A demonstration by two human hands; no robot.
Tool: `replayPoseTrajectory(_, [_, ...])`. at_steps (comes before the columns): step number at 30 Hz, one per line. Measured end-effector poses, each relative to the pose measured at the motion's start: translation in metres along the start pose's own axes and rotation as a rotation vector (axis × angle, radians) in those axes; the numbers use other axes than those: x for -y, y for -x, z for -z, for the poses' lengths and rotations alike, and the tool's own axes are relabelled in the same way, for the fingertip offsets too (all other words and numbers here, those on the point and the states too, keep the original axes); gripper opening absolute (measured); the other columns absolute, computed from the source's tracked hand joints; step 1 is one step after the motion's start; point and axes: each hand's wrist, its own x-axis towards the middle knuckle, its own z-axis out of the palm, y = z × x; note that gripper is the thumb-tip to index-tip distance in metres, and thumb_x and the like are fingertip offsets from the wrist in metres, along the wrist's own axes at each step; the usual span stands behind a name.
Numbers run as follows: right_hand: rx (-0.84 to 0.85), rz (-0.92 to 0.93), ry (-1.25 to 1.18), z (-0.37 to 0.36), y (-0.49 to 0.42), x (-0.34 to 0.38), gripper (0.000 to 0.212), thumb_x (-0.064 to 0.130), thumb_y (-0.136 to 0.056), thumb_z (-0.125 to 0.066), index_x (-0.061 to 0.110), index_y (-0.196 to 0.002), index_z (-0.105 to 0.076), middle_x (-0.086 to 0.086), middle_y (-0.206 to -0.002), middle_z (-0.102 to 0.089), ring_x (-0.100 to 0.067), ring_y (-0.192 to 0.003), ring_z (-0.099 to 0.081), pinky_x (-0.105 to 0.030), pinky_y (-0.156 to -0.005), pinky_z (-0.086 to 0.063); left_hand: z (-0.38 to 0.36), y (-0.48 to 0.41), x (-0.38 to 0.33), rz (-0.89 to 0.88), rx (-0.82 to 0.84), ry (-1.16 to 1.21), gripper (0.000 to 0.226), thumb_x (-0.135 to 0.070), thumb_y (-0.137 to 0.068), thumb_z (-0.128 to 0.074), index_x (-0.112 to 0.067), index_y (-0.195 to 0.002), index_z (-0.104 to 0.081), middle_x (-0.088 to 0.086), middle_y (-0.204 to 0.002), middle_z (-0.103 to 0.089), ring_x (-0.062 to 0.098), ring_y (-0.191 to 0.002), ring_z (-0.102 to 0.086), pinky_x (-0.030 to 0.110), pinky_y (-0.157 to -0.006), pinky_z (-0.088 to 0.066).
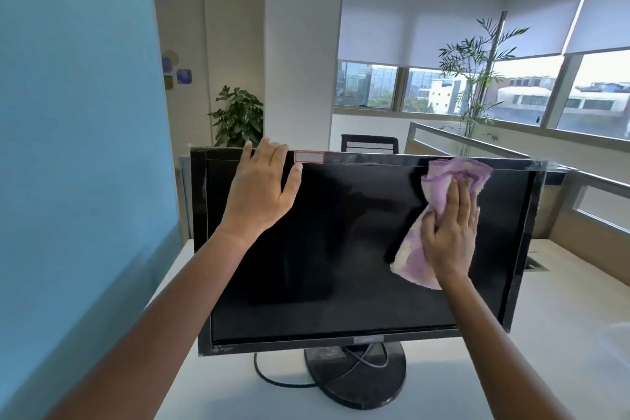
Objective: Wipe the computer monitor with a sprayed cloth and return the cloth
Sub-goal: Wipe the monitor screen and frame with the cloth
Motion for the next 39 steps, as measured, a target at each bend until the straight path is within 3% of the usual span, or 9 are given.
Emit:
replayPoseTrajectory(3, [-0.095, -0.272, -0.197, -0.008, 0.003, 0.018, 0.062, 0.027, -0.089, -0.034, 0.005, -0.146, -0.020, -0.015, -0.156, -0.017, -0.030, -0.146, -0.008, -0.044, -0.120, -0.011, -0.005, -0.003, -0.011, -0.029, 0.012, 0.015, 0.062, -0.043, -0.090, -0.020, -0.001, -0.129, -0.044, 0.018, -0.133, -0.050, 0.031, -0.136, -0.034, 0.044, -0.118, -0.018])
replayPoseTrajectory(6, [-0.101, -0.296, -0.227, -0.015, 0.006, 0.051, 0.064, 0.028, -0.090, -0.037, 0.001, -0.145, -0.019, -0.019, -0.155, -0.015, -0.031, -0.146, -0.006, -0.038, -0.120, -0.003, -0.011, -0.007, -0.022, -0.043, 0.034, 0.032, 0.060, -0.041, -0.090, -0.023, -0.001, -0.130, -0.043, 0.017, -0.135, -0.049, 0.030, -0.136, -0.033, 0.042, -0.118, -0.016])
replayPoseTrajectory(13, [0.123, 0.384, -0.013, -0.034, 0.044, 0.084, 0.059, 0.032, -0.094, -0.035, 0.012, -0.146, -0.014, -0.008, -0.154, -0.014, -0.028, -0.144, -0.011, -0.042, -0.119, -0.012, -0.032, -0.024, -0.054, -0.163, 0.095, 0.050, 0.054, -0.036, -0.093, -0.025, -0.001, -0.132, -0.041, 0.017, -0.138, -0.047, 0.027, -0.137, -0.033, 0.039, -0.118, -0.012])
replayPoseTrajectory(16, [0.133, 0.681, 0.147, -0.029, 0.035, 0.056, 0.059, 0.034, -0.091, -0.041, 0.013, -0.144, -0.026, -0.006, -0.151, -0.022, -0.027, -0.141, -0.018, -0.047, -0.114, -0.025, -0.040, -0.037, -0.070, -0.255, 0.156, 0.054, 0.049, -0.033, -0.097, -0.026, -0.003, -0.134, -0.038, 0.015, -0.140, -0.045, 0.025, -0.138, -0.030, 0.035, -0.118, -0.009])
replayPoseTrajectory(20, [0.083, 0.837, 0.270, -0.019, 0.007, 0.017, 0.060, 0.036, -0.085, -0.045, 0.017, -0.141, -0.033, -0.001, -0.146, -0.032, -0.025, -0.137, -0.027, -0.047, -0.113, -0.026, -0.050, -0.052, -0.093, -0.334, 0.201, 0.058, 0.046, -0.032, -0.098, -0.027, -0.004, -0.133, -0.039, 0.014, -0.138, -0.046, 0.023, -0.134, -0.035, 0.031, -0.117, -0.014])
replayPoseTrajectory(26, [0.061, 0.530, 0.297, 0.004, -0.023, -0.047, 0.063, 0.037, -0.085, -0.041, 0.012, -0.142, -0.029, -0.006, -0.146, -0.030, -0.021, -0.140, -0.021, -0.043, -0.117, -0.012, -0.057, -0.061, -0.103, -0.324, 0.210, 0.151, 0.056, -0.037, -0.094, -0.018, -0.006, -0.132, -0.044, 0.011, -0.134, -0.053, 0.024, -0.128, -0.043, 0.031, -0.110, -0.023])
replayPoseTrajectory(31, [-0.017, -0.064, 0.133, 0.016, -0.024, -0.085, 0.065, 0.038, -0.088, -0.031, 0.009, -0.146, -0.020, -0.010, -0.155, -0.017, -0.027, -0.145, -0.012, -0.045, -0.119, -0.010, -0.060, -0.057, -0.101, -0.307, 0.142, 0.206, 0.055, -0.033, -0.091, -0.017, -0.007, -0.127, -0.049, 0.008, -0.127, -0.058, 0.023, -0.121, -0.049, 0.032, -0.106, -0.027])
replayPoseTrajectory(34, [-0.108, -0.323, -0.035, 0.012, -0.017, -0.080, 0.064, 0.035, -0.091, -0.029, 0.010, -0.148, -0.014, -0.009, -0.158, -0.011, -0.025, -0.147, -0.003, -0.039, -0.121, -0.005, -0.061, -0.055, -0.104, -0.307, 0.115, 0.202, 0.057, -0.037, -0.092, -0.015, -0.007, -0.125, -0.051, 0.009, -0.126, -0.059, 0.025, -0.119, -0.050, 0.033, -0.104, -0.028])
replayPoseTrajectory(39, [-0.233, -0.505, -0.229, 0.000, -0.031, -0.030, 0.059, 0.030, -0.099, -0.031, 0.005, -0.147, -0.010, -0.014, -0.158, -0.004, -0.023, -0.146, 0.005, -0.030, -0.117, 0.007, -0.062, -0.052, -0.104, -0.326, 0.080, 0.141, 0.064, -0.040, -0.087, -0.012, -0.007, -0.124, -0.052, 0.009, -0.124, -0.061, 0.025, -0.116, -0.054, 0.035, -0.102, -0.033])
